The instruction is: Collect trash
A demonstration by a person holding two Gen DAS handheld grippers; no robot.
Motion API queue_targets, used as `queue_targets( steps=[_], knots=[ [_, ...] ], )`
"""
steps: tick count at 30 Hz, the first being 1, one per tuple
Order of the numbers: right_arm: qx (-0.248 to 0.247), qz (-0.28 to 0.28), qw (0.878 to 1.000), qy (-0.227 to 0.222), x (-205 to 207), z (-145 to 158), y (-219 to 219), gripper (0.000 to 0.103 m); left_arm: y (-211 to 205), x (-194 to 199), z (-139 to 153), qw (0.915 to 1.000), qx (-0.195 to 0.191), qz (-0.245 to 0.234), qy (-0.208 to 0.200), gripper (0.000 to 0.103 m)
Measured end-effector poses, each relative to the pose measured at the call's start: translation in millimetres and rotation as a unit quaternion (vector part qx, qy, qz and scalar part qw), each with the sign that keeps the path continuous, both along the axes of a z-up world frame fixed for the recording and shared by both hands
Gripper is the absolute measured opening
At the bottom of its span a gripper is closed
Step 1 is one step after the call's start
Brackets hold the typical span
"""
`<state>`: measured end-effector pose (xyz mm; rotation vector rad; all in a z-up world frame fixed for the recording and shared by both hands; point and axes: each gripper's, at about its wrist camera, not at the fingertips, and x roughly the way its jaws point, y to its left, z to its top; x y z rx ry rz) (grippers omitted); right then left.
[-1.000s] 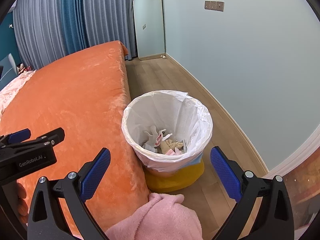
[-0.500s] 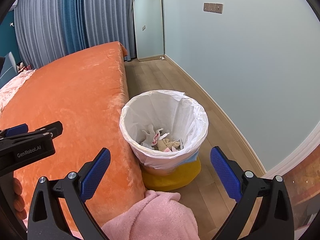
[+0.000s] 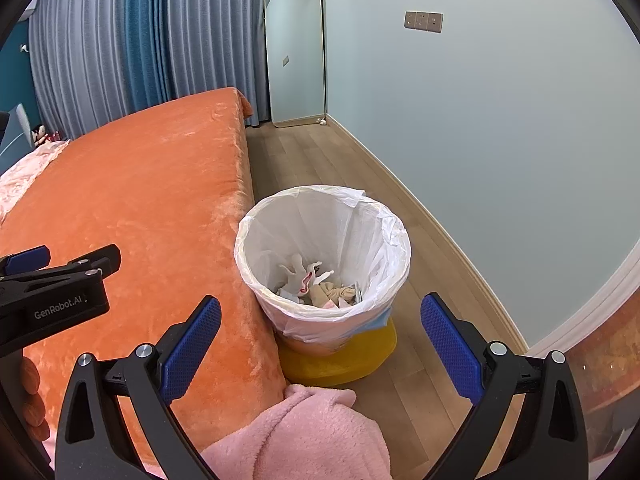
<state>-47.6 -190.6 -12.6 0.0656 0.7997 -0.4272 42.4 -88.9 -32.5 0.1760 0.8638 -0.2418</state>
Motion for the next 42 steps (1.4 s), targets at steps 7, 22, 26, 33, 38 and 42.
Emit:
queue_targets(
  steps=[7,22,26,33,38,42],
  knots=[
    [0.0,-0.001,1.0,0.0,-0.6,-0.4,-0.9,0.096,0.2,-2.2,0.4,1.0,0.001,-0.004,-0.001,0.096],
    [0.001,-0.003,1.0,-0.003,-0.6,0.4,0.2,0.096,-0.5,-5.0,1.2,1.0,0.004,-0.006,-0.005,0.096],
    [0.001,-0.003,1.0,-0.003,-0.5,0.4,-0.2,0.096,0.2,-6.4,1.0,0.9999,0.005,-0.008,-0.004,0.096],
    [0.001,-0.003,1.0,-0.004,-0.7,0.3,0.7,0.096,-0.3,-6.5,1.0,0.9999,0.006,-0.008,-0.005,0.096],
    [0.001,-0.003,1.0,-0.003,-0.2,1.4,0.5,0.096,-0.8,-7.0,0.8,0.9999,0.007,-0.011,-0.005,0.096],
    [0.002,-0.002,1.0,-0.004,-0.1,1.8,0.7,0.096,-1.1,-8.5,1.1,0.9999,0.008,-0.013,-0.005,0.096]
  ],
)
